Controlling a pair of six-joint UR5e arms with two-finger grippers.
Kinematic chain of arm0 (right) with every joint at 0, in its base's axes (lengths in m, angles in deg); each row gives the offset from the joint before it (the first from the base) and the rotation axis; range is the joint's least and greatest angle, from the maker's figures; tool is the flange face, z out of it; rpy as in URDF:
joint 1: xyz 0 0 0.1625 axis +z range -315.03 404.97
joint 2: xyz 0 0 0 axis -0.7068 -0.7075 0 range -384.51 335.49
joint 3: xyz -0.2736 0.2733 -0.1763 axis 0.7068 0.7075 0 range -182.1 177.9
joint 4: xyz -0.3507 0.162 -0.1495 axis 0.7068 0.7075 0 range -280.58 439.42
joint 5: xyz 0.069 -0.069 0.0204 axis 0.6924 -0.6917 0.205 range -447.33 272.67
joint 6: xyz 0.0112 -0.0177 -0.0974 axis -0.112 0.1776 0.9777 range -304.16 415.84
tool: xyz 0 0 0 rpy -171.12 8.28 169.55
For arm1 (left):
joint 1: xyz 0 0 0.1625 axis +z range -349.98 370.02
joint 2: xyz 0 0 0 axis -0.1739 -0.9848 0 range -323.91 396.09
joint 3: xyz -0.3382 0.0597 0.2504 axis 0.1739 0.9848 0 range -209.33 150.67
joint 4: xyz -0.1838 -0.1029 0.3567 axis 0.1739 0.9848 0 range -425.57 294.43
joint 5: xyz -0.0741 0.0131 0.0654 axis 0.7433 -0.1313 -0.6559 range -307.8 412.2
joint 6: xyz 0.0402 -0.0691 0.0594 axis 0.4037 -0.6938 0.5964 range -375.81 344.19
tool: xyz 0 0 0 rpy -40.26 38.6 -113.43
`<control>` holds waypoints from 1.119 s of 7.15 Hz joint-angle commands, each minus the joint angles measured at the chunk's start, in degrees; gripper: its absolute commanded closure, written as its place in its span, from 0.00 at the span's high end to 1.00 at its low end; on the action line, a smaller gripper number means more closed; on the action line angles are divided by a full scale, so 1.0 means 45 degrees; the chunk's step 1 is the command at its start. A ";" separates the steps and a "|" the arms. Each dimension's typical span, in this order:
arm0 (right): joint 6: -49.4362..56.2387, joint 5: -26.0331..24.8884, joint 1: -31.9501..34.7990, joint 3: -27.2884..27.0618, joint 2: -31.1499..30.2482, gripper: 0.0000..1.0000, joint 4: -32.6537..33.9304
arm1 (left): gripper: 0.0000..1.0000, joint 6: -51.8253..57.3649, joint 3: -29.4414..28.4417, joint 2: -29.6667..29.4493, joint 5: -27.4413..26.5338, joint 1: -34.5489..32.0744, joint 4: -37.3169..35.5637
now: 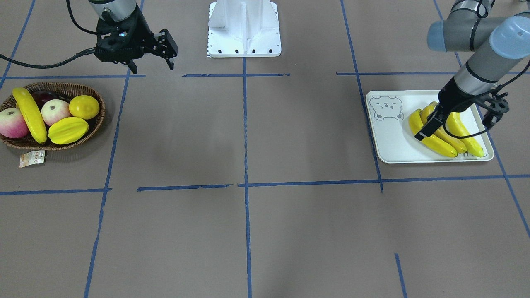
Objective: Transfer all bananas from basket to plate
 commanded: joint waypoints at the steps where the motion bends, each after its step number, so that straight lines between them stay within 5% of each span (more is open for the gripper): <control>1: 0.2842 -0.0010 0.0980 -0.0852 -0.2282 1.00 -0.0058 | 1.00 0.1024 0.0964 -0.0306 -0.0026 0.1123 -0.0205; 2: 0.4538 0.0009 0.1604 -0.1049 -0.3164 1.00 -0.0097 | 1.00 0.1031 0.1162 -0.1100 -0.0374 0.2036 -0.0186; 4: 0.7511 0.0048 0.2563 -0.1032 -0.4320 1.00 -0.0136 | 1.00 0.0933 0.1261 -0.2293 -0.3254 0.3733 -0.0127; 6: 0.8788 0.0009 0.2822 -0.0915 -0.5101 1.00 -0.0194 | 1.00 0.0991 0.1010 -0.3194 -0.4010 0.4388 -0.0108; 8: 0.8795 0.0009 0.2822 0.0092 -0.6156 1.00 -0.2813 | 0.99 0.1108 0.0970 -0.3588 -0.4496 0.4467 -0.0224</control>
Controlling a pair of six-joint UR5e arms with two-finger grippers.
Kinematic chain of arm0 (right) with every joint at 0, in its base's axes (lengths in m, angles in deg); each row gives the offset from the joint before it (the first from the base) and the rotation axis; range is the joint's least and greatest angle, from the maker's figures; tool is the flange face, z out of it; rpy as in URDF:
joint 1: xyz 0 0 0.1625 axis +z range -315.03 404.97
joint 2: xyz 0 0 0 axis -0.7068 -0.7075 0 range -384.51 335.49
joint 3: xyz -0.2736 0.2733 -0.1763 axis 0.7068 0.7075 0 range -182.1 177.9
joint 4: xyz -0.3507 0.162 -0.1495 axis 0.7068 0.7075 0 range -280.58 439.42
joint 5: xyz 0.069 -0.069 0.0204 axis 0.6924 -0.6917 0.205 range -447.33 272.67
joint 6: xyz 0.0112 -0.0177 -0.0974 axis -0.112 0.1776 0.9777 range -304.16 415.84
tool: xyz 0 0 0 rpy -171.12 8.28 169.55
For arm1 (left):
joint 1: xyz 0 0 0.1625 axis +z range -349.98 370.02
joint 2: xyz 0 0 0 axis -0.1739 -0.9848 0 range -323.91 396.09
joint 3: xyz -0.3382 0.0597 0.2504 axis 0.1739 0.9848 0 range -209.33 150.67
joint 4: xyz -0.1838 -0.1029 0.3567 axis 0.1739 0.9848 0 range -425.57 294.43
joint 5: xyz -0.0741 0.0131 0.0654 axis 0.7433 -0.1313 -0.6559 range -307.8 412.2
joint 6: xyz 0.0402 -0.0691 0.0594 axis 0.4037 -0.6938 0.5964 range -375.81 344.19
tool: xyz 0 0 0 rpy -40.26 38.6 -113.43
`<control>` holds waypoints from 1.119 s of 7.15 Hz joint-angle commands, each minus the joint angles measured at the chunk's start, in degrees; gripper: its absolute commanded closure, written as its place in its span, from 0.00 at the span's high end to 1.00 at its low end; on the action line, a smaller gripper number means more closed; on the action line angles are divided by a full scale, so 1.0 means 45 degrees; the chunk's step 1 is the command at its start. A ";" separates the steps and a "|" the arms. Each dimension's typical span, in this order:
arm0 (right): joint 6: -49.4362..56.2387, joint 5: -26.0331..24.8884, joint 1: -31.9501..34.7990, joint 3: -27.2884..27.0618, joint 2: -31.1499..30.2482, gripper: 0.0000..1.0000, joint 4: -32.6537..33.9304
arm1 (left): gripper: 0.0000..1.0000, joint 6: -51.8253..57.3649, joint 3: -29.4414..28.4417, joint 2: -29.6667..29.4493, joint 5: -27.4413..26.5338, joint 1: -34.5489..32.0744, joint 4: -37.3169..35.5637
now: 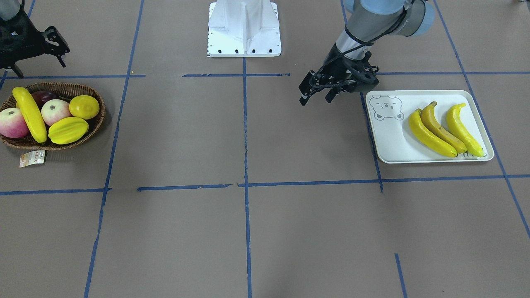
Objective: Transfer all bananas from basket to plate
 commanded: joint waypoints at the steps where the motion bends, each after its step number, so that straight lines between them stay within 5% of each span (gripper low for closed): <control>1: 0.0036 0.0016 0.0018 0.1526 -0.1219 1.00 -0.3519 | 0.99 0.0090 -0.0080 -0.0264 -0.0321 0.0109 -0.0081; 3: 0.0540 -0.0372 -0.0001 0.2603 -0.1887 0.99 -0.4995 | 0.99 0.0090 -0.0119 -0.0284 -0.0283 0.0128 -0.0081; 8: 0.1579 -0.2112 -0.1640 0.3779 -0.1849 0.95 -0.4925 | 0.99 0.0031 -0.0079 -0.0284 -0.0282 0.0128 -0.0081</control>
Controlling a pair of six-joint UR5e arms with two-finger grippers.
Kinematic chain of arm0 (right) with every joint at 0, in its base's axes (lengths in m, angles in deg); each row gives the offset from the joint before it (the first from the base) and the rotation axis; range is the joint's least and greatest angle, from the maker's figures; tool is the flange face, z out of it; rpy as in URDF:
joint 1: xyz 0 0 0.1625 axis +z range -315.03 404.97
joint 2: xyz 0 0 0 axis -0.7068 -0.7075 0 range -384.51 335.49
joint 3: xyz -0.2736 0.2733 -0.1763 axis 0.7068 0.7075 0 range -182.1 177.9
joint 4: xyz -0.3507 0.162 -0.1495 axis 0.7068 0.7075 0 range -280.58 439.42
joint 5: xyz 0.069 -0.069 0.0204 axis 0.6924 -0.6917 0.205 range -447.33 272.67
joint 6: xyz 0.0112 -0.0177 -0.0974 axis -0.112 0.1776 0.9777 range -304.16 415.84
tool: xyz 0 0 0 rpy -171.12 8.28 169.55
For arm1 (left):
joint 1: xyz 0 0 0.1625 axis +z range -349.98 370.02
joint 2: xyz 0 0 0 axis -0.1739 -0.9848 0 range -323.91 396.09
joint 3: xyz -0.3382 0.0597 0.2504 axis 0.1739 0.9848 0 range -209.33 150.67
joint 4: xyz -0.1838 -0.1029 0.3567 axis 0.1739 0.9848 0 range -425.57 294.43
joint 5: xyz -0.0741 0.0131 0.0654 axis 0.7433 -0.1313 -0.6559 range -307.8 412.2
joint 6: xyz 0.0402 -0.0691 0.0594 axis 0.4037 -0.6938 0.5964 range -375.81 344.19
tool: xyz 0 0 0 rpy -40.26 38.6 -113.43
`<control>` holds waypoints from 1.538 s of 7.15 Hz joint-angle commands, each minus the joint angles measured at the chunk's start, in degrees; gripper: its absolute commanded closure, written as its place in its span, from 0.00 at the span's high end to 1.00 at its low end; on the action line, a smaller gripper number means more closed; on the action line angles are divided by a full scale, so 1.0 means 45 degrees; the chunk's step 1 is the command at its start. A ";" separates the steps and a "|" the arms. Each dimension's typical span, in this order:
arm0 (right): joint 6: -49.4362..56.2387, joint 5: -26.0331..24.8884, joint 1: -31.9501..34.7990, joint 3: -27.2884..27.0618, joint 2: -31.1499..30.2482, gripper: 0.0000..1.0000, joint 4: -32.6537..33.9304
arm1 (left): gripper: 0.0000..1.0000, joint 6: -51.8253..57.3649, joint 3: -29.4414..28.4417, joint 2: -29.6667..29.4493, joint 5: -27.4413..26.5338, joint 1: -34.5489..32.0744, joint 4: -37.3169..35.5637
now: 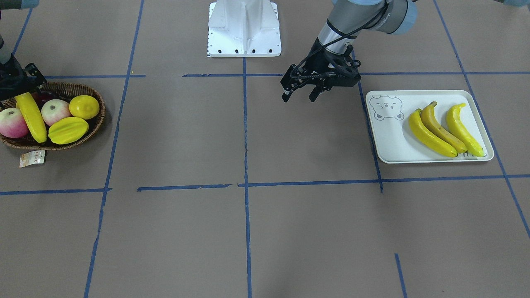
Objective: Transfer all bananas from basket to plate
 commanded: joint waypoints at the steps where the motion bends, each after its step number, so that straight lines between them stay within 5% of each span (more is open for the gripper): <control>1: -0.0011 -0.0170 -0.0423 0.0245 -0.0013 0.84 0.0035 | 0.99 -0.0004 -0.0117 0.0000 -0.0033 0.0002 -0.0001; 4: 0.0126 -0.0503 -0.0580 0.0364 -0.0033 0.47 0.0074 | 0.99 -0.0004 -0.0137 0.0019 -0.0052 0.0022 -0.0001; 6: 0.0164 -0.0464 -0.0600 0.0227 0.0122 0.11 0.0484 | 0.99 -0.0004 -0.0156 0.0019 -0.0053 0.0080 -0.0001; 8: 0.0184 -0.0095 -0.0212 -0.0549 0.0105 0.04 0.0678 | 0.99 -0.0004 -0.0176 0.0019 -0.0053 0.0100 -0.0001; 11: 0.0184 0.1950 0.1330 -0.2134 0.0532 0.04 0.2378 | 0.99 0.0016 -0.0176 0.0019 -0.0053 0.0120 -0.0001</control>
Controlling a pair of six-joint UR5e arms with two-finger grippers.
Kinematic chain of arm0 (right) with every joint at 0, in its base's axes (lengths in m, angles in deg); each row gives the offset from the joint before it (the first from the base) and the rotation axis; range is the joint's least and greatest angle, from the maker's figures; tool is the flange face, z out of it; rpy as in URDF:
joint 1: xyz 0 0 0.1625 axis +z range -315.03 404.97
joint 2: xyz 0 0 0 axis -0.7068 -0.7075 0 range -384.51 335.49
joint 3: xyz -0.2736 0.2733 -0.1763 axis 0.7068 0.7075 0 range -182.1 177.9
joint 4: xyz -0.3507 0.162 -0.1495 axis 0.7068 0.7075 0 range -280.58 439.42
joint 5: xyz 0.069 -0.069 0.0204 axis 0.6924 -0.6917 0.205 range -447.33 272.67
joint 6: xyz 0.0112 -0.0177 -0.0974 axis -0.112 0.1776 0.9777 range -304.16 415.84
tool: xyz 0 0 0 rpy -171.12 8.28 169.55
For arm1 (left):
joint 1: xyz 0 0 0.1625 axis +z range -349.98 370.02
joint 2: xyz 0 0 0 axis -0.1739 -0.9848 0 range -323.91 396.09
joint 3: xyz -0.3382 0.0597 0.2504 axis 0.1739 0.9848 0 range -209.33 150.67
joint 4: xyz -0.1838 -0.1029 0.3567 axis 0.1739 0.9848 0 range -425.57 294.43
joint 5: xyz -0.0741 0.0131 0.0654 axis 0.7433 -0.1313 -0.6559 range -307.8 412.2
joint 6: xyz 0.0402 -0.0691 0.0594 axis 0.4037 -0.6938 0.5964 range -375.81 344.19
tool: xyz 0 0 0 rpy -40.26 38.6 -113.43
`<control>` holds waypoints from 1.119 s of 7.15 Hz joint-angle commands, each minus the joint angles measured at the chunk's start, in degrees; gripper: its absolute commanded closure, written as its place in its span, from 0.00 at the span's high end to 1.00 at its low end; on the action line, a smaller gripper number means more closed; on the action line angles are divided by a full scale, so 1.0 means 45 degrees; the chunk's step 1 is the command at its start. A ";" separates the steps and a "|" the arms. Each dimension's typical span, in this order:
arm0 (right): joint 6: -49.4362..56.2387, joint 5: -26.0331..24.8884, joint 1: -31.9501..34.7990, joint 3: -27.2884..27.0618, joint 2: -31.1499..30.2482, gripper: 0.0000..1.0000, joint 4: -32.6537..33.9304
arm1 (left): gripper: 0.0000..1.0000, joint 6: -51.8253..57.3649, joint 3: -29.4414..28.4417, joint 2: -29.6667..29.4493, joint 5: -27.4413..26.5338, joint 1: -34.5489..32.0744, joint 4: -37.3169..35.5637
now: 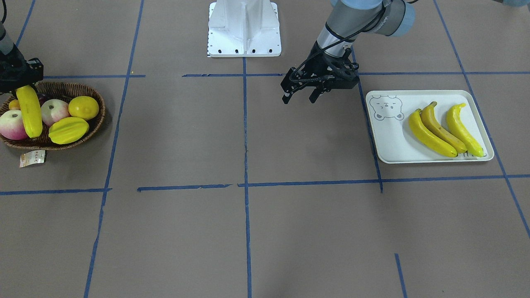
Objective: Transfer all bananas from basket to plate
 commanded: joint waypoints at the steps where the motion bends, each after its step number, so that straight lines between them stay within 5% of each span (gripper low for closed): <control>1: -0.0232 0.1446 0.0604 -0.0400 0.0975 0.04 0.0336 | 0.99 0.0035 -0.0006 -0.0019 0.0019 0.0005 0.0000; 5: -0.4204 0.3012 0.0546 0.0323 0.4023 0.04 0.0200 | 0.99 0.0035 0.0013 -0.0194 0.0116 0.0044 0.0000; 8: -0.8674 0.2918 -0.1049 0.0652 0.6444 0.04 -0.0478 | 0.99 -0.0063 0.0052 -0.0604 0.0097 0.0044 0.0137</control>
